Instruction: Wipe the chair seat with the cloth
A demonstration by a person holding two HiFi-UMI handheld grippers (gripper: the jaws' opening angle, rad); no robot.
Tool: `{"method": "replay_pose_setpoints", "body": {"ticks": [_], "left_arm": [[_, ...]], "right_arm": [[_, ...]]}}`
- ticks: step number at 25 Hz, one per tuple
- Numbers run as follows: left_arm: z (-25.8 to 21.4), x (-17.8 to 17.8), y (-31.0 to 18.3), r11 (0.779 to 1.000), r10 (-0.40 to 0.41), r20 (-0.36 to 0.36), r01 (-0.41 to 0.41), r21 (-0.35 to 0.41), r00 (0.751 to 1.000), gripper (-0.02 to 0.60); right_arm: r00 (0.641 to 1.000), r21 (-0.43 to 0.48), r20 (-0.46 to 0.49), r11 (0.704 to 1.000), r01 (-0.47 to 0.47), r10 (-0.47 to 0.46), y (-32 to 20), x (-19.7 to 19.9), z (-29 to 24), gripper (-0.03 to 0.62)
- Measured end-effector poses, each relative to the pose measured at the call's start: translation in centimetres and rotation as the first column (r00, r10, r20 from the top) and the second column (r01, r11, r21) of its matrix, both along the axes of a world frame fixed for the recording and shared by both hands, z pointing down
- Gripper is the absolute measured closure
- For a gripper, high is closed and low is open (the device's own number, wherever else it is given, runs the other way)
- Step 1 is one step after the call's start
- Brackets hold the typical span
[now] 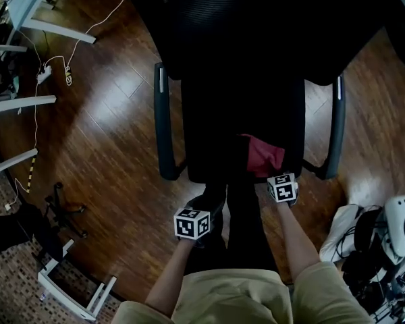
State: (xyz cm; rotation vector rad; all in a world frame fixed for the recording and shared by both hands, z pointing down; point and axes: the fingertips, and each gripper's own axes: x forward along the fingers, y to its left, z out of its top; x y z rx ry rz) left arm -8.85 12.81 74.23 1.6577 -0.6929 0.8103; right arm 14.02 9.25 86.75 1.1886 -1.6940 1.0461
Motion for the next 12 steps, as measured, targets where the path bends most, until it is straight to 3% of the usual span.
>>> {"method": "replay_pose_setpoints", "body": {"ticks": [2,4,6,8,10,12], "left_arm": [[-0.2,1.5,0.1,1.0,0.02,-0.023,-0.02,0.002,1.0,0.35],[-0.5,2.4,0.3,1.0,0.023,-0.04,-0.023,0.002,0.999,0.35],[-0.8,2.6,0.0,1.0,-0.008,-0.055,0.008,-0.001,0.998,0.35],[-1.0,2.0,-0.3,1.0,-0.031,-0.06,0.031,-0.002,0.998,0.35],[-1.2,0.9,0.2,1.0,-0.015,-0.06,0.014,-0.006,0.998,0.315],[-1.5,-1.1,1.0,1.0,0.003,-0.04,-0.003,-0.01,0.999,0.302]], "right_arm": [[0.981,-0.023,-0.112,0.987,-0.161,0.158,1.7,6.8,0.0,0.579],[0.946,-0.038,-0.153,0.955,-0.295,0.287,3.0,10.7,0.0,0.579],[0.94,-0.041,-0.16,0.95,-0.31,0.3,2.8,11.1,-0.1,0.58],[0.963,-0.028,-0.066,0.964,-0.264,0.262,1.4,7.9,-0.4,0.58],[0.978,-0.001,0.138,0.988,-0.155,0.154,0.0,1.1,-1.3,0.58],[0.948,0.026,0.318,0.999,0.022,-0.029,-0.4,-7.3,-2.4,0.58]]}}
